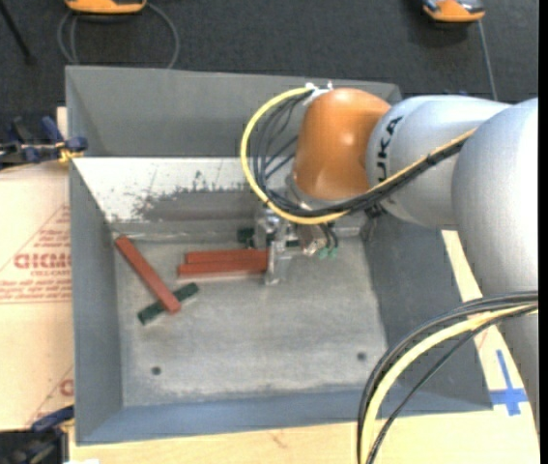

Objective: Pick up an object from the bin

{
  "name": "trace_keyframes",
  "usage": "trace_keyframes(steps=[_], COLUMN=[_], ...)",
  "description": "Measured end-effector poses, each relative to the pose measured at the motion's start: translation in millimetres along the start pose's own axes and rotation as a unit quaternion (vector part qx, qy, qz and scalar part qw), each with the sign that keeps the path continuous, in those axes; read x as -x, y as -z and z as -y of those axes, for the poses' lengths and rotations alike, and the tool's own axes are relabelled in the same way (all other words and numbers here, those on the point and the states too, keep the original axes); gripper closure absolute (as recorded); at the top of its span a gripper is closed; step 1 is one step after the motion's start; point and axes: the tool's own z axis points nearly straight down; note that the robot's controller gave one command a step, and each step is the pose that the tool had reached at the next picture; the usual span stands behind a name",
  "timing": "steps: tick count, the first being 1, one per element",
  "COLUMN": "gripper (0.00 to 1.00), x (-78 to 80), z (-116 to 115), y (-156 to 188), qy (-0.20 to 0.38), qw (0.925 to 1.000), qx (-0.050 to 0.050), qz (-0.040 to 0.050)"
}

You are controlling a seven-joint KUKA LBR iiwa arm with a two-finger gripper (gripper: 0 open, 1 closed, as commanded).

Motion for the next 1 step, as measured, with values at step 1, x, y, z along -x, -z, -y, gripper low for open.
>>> trace_keyframes(steps=[1], gripper=[1.0], x=[-8.3], z=[-17.0], y=[194.5], qy=[0.089], qw=[0.9961], qx=[-0.001], qz=[-0.0024])
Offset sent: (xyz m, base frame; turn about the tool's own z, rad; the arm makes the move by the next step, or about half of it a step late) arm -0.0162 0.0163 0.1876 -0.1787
